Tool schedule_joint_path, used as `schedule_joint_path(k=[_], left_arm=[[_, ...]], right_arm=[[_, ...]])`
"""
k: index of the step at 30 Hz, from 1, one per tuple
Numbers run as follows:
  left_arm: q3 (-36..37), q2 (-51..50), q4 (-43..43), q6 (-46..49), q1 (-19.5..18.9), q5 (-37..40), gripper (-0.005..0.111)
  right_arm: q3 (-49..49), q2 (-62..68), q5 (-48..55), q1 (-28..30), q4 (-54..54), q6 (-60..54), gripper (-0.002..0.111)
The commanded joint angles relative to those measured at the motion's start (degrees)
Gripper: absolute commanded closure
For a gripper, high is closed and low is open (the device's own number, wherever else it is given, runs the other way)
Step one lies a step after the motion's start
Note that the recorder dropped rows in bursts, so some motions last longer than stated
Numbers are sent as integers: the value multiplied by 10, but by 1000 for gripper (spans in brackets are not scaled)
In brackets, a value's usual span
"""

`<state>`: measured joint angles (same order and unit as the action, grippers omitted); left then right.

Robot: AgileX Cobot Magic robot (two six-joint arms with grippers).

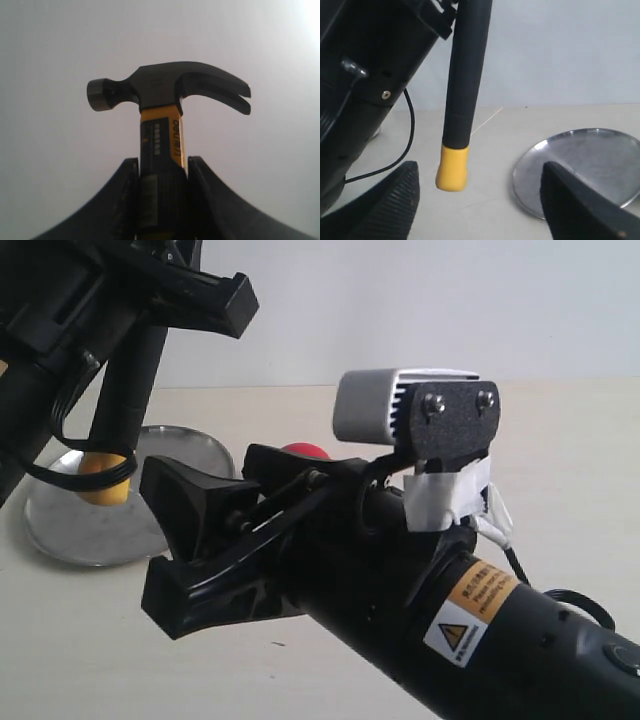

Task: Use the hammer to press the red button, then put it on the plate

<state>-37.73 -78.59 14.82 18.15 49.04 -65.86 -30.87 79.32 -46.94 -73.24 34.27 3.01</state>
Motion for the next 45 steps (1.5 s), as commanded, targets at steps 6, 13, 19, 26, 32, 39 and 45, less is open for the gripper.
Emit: schedule_joint_path(k=[6,13,19,26,32,39,45], left_arm=[[-9,6,-6,-2,1,-41,107],[-9,6,-6,-2,1,-41,107],[-9,6,-7,-2,1,-41,107],[-9,6,-31,-3,1,-41,107],[-9,6,-88,-4,1,-23,107],[-9,6,-88,-5,1,-18,107],[-9,6,-88,-5,1,-33,107]], right_arm=[[-40,25,-26,-1,-5,7,39],[-100,85,-39,-1,32,-43,39],[-102,107,-91,-1,50,-53,39],[-102,107,-93,21,57,-6,42],[-102,107,-113,21,25,-1,42],[-107,108,-132,21,30,-6,42],[-165,153,-127,21,49,-30,42]])
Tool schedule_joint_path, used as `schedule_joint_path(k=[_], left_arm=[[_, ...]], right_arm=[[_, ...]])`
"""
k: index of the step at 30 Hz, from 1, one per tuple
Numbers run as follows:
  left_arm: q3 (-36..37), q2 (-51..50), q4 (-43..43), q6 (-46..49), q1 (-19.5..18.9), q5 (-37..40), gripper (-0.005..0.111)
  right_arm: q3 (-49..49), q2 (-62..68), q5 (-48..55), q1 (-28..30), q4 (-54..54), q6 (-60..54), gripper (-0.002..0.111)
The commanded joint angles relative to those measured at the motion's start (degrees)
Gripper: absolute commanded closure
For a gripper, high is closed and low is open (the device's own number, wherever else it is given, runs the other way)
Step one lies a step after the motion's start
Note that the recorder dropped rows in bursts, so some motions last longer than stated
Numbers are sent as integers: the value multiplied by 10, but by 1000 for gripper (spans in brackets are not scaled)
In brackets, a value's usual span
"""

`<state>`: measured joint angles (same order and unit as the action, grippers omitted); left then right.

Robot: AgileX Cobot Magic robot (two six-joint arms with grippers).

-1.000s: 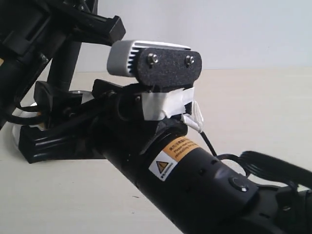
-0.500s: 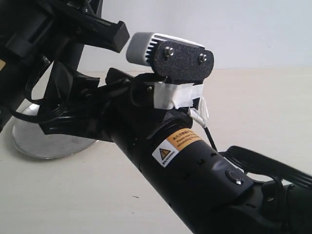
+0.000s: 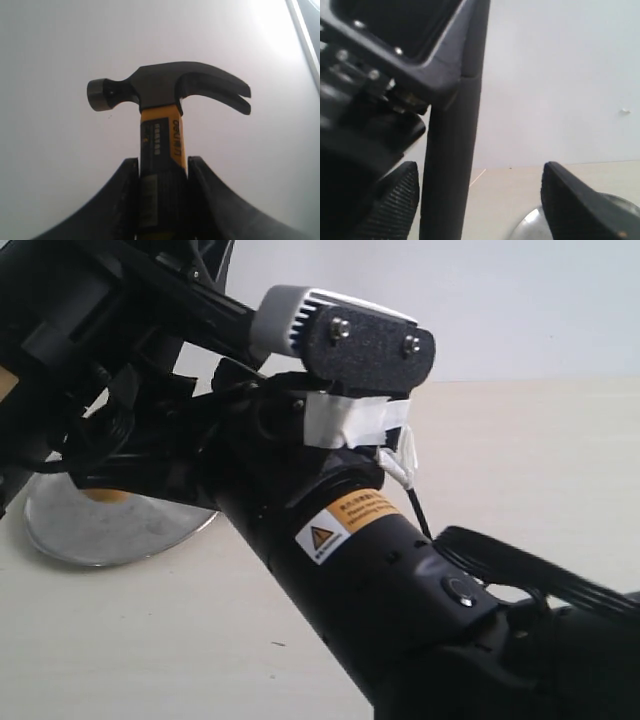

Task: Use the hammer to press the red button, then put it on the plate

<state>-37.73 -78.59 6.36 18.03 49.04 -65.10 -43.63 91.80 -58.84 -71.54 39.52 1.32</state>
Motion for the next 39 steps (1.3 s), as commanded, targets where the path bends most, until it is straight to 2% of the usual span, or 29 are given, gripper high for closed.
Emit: schedule_joint_path(k=[1,9,13,17,23,31,39], left_arm=[[-9,6,-4,-4,1,-41,107],[-9,6,-3,-4,1,-37,107],[-9,6,-1,-4,1,-36,107],[-9,6,-1,-4,1,-36,107],[-9,6,-4,-4,1,-36,107],[-9,6,-4,-4,1,-36,107],[-9,6,-3,0,1,9,107]], right_arm=[[-44,39,-8,4,-2,-13,42],[-57,70,-51,4,7,-20,42],[-57,69,-53,4,7,-25,49],[-57,69,-29,4,4,-25,69],[-57,69,-2,4,3,-25,108],[-57,69,5,4,3,-27,108],[-57,69,48,4,-1,-27,108]])
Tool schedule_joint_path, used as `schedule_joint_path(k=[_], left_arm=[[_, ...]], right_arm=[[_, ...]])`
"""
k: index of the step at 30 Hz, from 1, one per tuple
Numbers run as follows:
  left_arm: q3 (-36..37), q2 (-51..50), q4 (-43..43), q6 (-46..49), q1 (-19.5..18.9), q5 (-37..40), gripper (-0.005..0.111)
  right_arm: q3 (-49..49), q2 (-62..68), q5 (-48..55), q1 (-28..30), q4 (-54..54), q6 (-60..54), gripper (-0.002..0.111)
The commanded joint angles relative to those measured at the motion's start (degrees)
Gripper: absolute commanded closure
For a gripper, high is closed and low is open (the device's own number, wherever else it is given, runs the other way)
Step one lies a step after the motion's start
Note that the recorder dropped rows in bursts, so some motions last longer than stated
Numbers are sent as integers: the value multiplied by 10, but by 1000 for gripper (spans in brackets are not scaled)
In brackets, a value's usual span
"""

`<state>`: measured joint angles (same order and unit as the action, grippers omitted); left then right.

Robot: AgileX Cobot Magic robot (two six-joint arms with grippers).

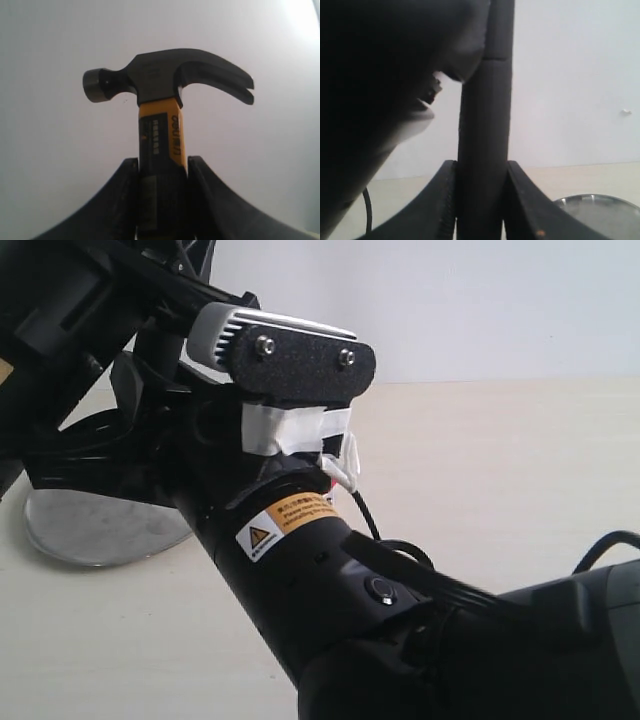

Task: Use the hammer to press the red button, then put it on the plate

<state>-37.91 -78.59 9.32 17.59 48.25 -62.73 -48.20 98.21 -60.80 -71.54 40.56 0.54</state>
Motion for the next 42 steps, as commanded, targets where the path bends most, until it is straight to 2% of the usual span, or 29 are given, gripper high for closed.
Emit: schedule_joint_path(k=[1,6,13,17,34,38,42], left_arm=[[-7,6,-33,5,9,-14,107],[-7,6,-33,29,9,-9,107],[-7,6,-33,100,9,-3,107],[-7,6,-33,106,9,6,107],[-7,6,-33,106,9,44,106],[-7,6,-33,106,9,48,96],[-7,6,-33,107,9,48,73]], right_arm=[[-11,5,79,4,-14,-19,108],[-11,4,145,4,-36,-20,108],[-11,4,162,4,-36,-29,108],[-11,4,202,4,-36,-41,108],[-11,4,234,4,-28,-81,108],[-11,4,234,4,-28,-81,108],[-11,4,234,4,-25,-81,108]])
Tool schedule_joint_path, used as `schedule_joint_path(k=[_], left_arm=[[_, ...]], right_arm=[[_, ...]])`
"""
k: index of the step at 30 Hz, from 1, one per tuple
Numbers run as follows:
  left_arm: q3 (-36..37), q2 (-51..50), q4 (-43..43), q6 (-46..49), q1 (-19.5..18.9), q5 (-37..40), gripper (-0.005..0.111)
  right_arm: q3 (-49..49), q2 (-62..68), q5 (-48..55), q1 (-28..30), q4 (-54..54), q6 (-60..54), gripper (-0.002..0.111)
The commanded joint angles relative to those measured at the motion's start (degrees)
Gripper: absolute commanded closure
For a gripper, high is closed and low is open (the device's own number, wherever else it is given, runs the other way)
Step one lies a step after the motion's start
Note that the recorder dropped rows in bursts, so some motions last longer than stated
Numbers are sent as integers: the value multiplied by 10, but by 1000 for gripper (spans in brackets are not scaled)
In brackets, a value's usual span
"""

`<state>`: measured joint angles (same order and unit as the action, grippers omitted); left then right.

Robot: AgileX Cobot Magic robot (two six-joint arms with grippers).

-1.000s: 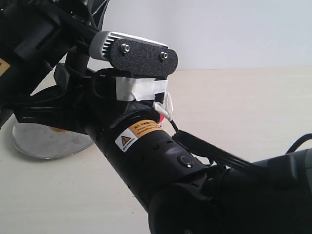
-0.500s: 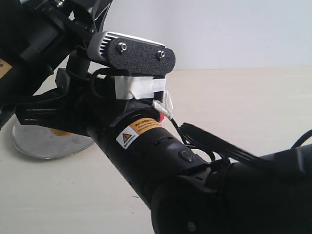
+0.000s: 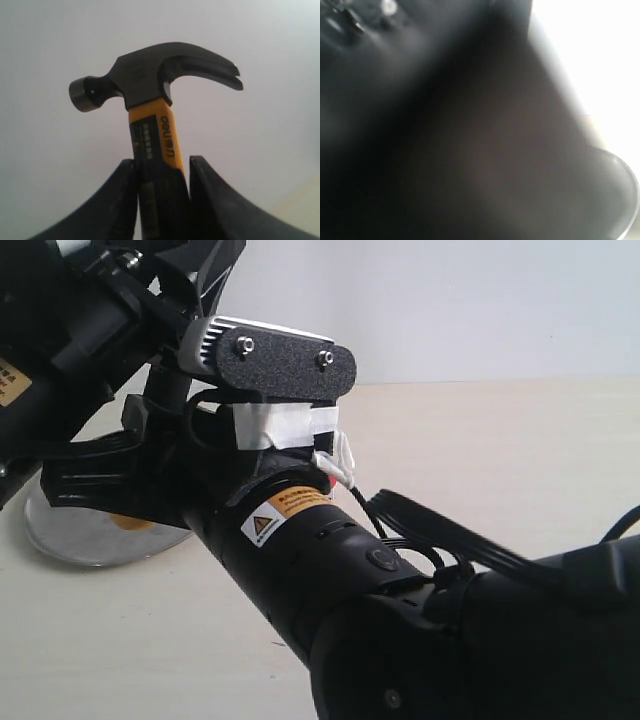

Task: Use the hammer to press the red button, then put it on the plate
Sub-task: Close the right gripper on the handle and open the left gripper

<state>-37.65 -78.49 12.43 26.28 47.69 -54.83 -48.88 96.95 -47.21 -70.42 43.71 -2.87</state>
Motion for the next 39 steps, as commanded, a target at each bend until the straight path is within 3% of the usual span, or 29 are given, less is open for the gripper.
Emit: schedule_joint_path(k=[1,4,6,22,31,39], left_arm=[[-10,5,-64,20,14,-31,67],[-10,5,-63,20,14,-28,53],[-10,5,-61,20,14,-25,50],[-10,6,-60,20,14,-19,49],[-10,6,-53,20,14,-15,34],[-10,6,-25,20,14,-14,34]], right_arm=[[-4,17,98,-8,-57,-47,108],[-4,17,95,-8,-50,-47,108],[-4,17,89,-8,-39,-48,108],[-4,7,3,-8,96,-137,108],[-4,-27,5,-8,193,-244,108],[-4,-32,-13,-8,235,-285,108]])
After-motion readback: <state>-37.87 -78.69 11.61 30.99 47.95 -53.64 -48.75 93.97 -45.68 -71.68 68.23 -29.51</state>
